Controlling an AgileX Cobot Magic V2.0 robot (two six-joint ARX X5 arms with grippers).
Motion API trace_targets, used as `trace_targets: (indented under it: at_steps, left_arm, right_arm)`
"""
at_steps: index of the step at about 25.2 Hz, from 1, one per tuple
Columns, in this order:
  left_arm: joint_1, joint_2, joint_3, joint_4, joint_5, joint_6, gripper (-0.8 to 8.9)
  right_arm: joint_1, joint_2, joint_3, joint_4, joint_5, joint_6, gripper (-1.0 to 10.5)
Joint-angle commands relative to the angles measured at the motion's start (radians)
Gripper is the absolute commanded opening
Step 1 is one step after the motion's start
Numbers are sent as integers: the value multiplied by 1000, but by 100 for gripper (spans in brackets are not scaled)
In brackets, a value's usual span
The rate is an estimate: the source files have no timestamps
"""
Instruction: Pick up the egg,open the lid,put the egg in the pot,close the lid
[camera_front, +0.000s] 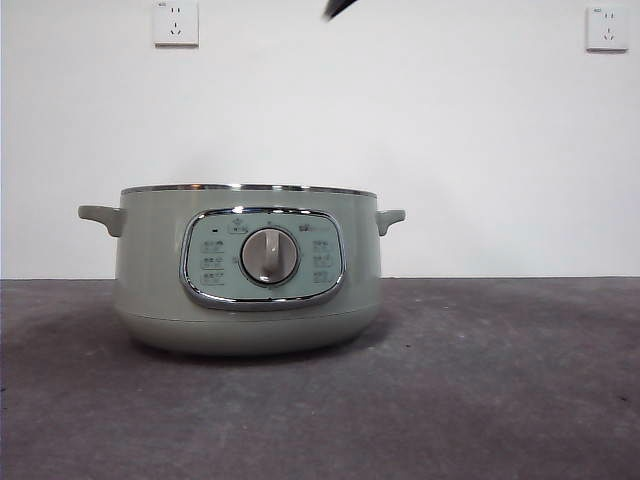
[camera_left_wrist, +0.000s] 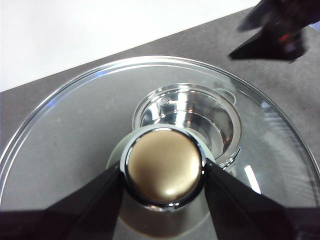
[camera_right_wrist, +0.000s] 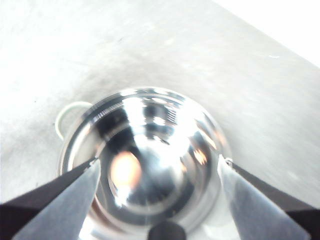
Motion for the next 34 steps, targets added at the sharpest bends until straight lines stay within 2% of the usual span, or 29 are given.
trace_targets:
  at_steps: [1,4,10,17,25,29,34]
  left_arm:
    - [-15,10,13,66,12,-3,-8]
    - [-31,52,13,93,42,-3,-8]
    - [-87,177,13,164,72,2,-8]
    - [-163,354,13,267,71,13,-8]
    - [-214,506,13,360,56,17,-7]
    - [-236,566,13,412,51,16,-7]
    - [-260,634,13,431,-6,16,-7]
  right_arm:
    - [-19,-35,-4,-58,-2,5,405]
    - [-43,-102,-4,-156,-5,-11,406]
    - [-63,-281,-18,-168,-12,9,406]
    - [-63,-551,-206,-168,-4,11,406]
    - [-63,-784,-385,-168,77,19,406]
    - [-63,-880,-454,-168,85,40,406]
    - [-63,-978,-519,-168,126,61,406]
